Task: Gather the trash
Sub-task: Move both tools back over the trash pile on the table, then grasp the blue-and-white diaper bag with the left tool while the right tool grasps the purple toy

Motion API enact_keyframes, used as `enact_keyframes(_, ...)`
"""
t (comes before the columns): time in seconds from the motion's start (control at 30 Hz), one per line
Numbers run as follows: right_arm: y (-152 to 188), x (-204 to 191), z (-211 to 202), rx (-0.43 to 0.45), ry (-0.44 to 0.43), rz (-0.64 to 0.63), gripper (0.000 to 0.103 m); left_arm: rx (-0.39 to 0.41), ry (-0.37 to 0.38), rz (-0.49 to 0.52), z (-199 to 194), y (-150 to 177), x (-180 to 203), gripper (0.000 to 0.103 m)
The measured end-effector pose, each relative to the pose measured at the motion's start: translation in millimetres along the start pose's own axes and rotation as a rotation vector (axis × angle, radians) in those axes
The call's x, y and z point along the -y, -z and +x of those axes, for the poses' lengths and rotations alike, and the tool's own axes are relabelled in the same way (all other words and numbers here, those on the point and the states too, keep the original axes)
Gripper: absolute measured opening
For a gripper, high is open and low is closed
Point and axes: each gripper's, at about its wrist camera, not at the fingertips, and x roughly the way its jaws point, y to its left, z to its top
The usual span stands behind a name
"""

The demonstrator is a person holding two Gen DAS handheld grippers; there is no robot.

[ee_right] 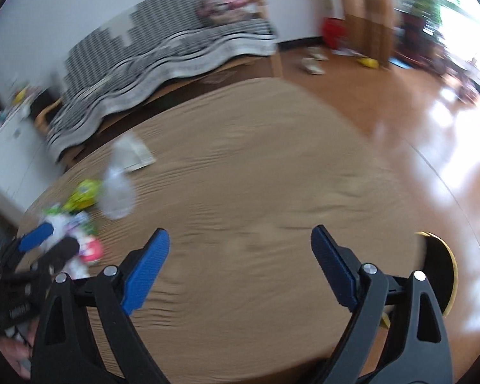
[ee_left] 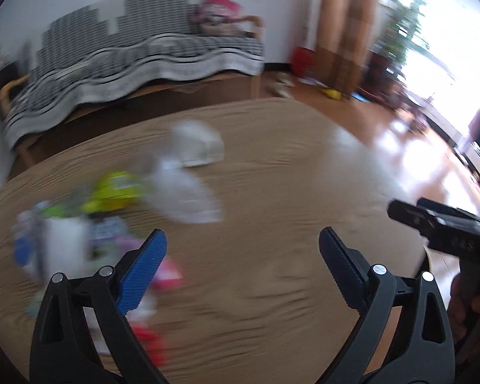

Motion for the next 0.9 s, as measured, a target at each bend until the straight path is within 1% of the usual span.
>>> enact_keyframes(0.07, 2.7, -41.7, 12.4, -0.019, -0.044, -0.073, 0.087, 0.006, -0.066, -0.055, -7.5, 4.2, -47.1, 0.093)
enact_keyframes(0.13, 4.0, -75.1, 22.6, -0.037, -0.086, -0.130, 0.087, 0.006, -0.136, -0.102, -13.2, 7.3, -87.0, 0.093)
enact_keyframes(0.2, 3.0, -102.4, 32.3, -0.052, -0.126, -0.166, 0.087, 0.008, -0.189, -0.139, -15.1, 8.4, -120.9, 0.093)
enact_keyframes(0.27, 7.9, -127.4, 39.7, -0.065, -0.161, -0.206, 0.087, 0.003, -0.265, -0.186, -20.3, 15.1, -159.6, 0.093)
enact_keyframes(0.33, 10.3, -144.7, 45.4, -0.072, -0.172, -0.239, 0.086, -0.012, -0.301, -0.218, -20.9, 22.5, -190.6, 0.093)
enact_keyframes(0.43, 16.2, -162.7, 54.8, -0.092, -0.181, -0.280, 0.086, -0.045, -0.322, -0.245, -15.1, 34.6, -220.6, 0.093)
enact_keyframes(0.57, 19.4, -173.3, 65.5, -0.113, -0.179, -0.309, 0.086, -0.089, -0.337, -0.227, -5.4, 46.3, -243.1, 0.093)
enact_keyframes(0.63, 19.7, -177.9, 68.0, -0.115, -0.180, -0.309, 0.086, -0.108, -0.322, -0.226, 1.0, 51.0, -256.4, 0.093)
enact_keyframes(0.8, 15.4, -176.9, 72.3, -0.122, -0.180, -0.308, 0.086, -0.148, -0.308, -0.218, 16.6, 58.0, -271.8, 0.093)
enact_keyframes(0.9, 14.6, -176.4, 73.8, -0.124, -0.182, -0.303, 0.086, -0.147, -0.288, -0.234, 24.8, 53.8, -275.7, 0.093)
